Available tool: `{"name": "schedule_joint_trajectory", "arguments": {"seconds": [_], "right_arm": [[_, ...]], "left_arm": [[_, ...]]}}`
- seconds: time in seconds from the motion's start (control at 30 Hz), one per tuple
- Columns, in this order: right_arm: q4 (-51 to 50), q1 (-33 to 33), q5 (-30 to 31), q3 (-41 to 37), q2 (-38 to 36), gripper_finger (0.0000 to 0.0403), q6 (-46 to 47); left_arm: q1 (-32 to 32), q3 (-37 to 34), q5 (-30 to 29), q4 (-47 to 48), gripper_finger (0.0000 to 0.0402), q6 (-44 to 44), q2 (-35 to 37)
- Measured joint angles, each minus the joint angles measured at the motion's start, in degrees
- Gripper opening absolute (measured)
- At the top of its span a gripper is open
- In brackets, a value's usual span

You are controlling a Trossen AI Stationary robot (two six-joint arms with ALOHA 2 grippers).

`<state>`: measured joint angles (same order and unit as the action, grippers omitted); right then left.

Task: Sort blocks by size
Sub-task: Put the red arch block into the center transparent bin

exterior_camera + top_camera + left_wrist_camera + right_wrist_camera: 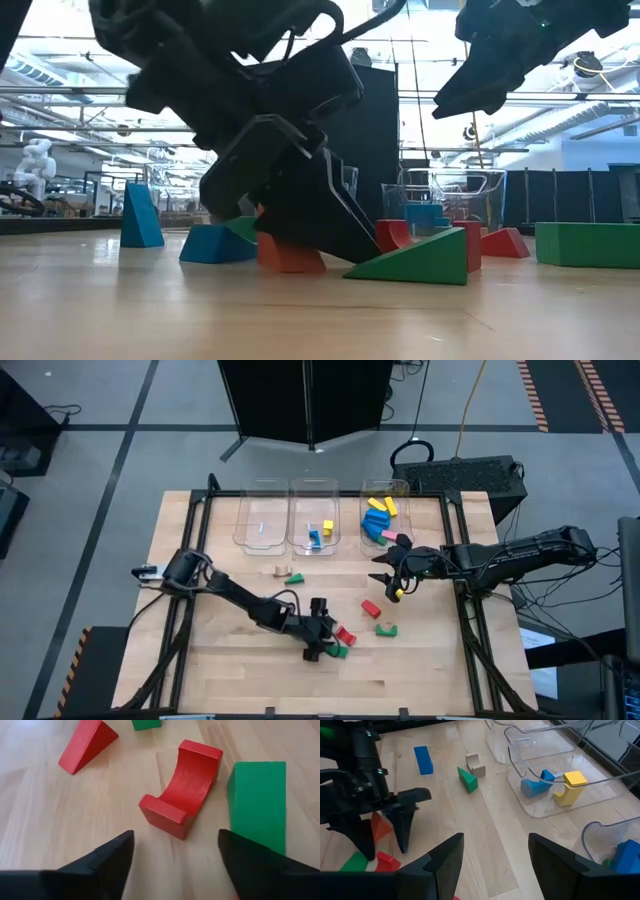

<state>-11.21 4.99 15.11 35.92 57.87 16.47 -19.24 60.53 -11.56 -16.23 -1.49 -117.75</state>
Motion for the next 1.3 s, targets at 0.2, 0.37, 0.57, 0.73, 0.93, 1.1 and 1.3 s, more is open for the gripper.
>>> {"name": "schedule_joint_trajectory", "arguments": {"seconds": [0.2, 0.37, 0.57, 0.73, 0.93, 1.1, 1.3], "right_arm": [[-0.01, 0.0, 0.0, 0.0, 0.0, 0.021, -0.02], [-0.01, 0.0, 0.02, 0.0, 0.0, 0.021, -0.15], [-0.01, 0.0, 0.02, 0.0, 0.0, 0.021, -0.5], [0.01, 0.0, 0.02, 0.0, 0.0, 0.021, -0.61], [0.03, 0.0, 0.02, 0.0, 0.0, 0.021, -0.61], [0.12, 0.0, 0.02, -0.02, 0.0, 0.021, -0.61], [0.13, 0.0, 0.02, -0.09, 0.02, 0.021, -0.63]], "left_arm": [[3.1, 0.0, 5.36, -2.7, 0.0351, 4.38, -0.02], [4.93, 0.0, 11.3, -4.71, 0.035, 7.24, -0.02], [5.78, 0.0, 18.7, -4.82, 0.0309, 9.89, -0.02], [5.97, 0.0, 18.9, -6.22, 0.0276, 10.99, -0.02], [6.5, 0.05, 19.08, -5.36, 0.0239, 10.83, -1.21], [6.53, 0.07, 18.96, -7.52, 0.0231, 9.34, -2.75], [6.53, 0.07, 18.94, -7.63, 0.0222, 8.45, -2.78]]}}
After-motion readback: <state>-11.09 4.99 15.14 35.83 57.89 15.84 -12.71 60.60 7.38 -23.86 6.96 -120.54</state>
